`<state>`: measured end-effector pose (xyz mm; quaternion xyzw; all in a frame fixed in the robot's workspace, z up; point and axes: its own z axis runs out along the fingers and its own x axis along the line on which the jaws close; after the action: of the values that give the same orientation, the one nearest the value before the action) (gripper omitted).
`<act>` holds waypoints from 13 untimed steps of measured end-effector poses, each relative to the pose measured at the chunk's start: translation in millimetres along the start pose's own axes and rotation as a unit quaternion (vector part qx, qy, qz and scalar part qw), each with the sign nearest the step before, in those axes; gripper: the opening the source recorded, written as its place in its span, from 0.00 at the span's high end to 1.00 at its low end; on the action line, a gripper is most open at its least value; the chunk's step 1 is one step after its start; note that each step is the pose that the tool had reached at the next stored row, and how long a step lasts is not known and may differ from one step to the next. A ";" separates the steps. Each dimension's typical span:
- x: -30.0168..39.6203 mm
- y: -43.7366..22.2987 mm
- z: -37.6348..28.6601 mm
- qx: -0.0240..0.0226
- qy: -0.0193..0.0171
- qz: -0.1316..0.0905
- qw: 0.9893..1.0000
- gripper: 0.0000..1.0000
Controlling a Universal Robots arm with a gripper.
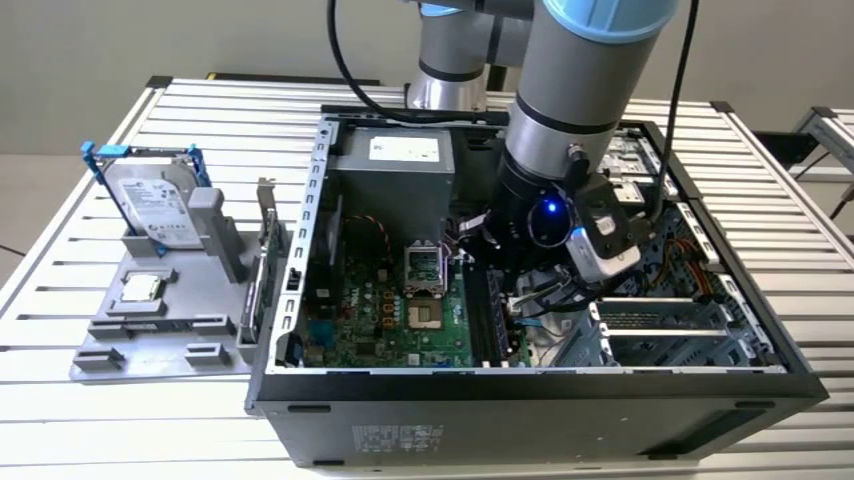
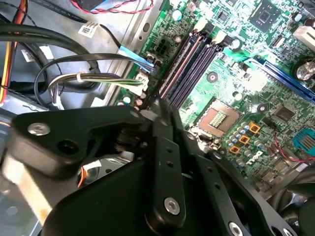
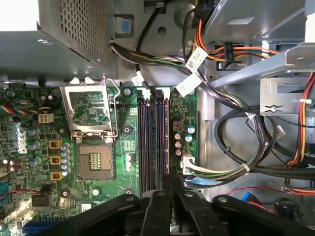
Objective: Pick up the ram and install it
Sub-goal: 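Press down the ram until it locks into place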
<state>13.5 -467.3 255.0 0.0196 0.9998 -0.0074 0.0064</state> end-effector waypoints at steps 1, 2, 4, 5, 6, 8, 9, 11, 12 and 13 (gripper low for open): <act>0.0 0.0 0.0 0.000 0.000 0.000 1.000 1.00; 0.5 0.0 0.0 0.000 0.000 0.000 1.000 1.00; 1.1 -0.1 0.0 0.000 0.000 0.000 1.000 1.00; 1.1 -0.1 0.0 0.000 0.000 0.000 1.000 1.00; 1.1 -0.1 0.0 0.000 0.000 0.000 1.000 1.00; 1.2 -0.1 -0.1 0.000 0.000 0.000 1.000 1.00; 1.3 -0.1 0.0 0.000 0.000 0.000 1.000 1.00; 1.3 -0.1 0.0 0.000 0.000 0.000 1.000 1.00; 1.4 -0.1 0.0 0.000 0.000 0.000 1.000 1.00; 1.4 -0.1 0.0 0.000 0.000 0.000 1.000 1.00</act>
<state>12.1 -467.3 255.0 0.0196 0.9998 -0.0074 0.0064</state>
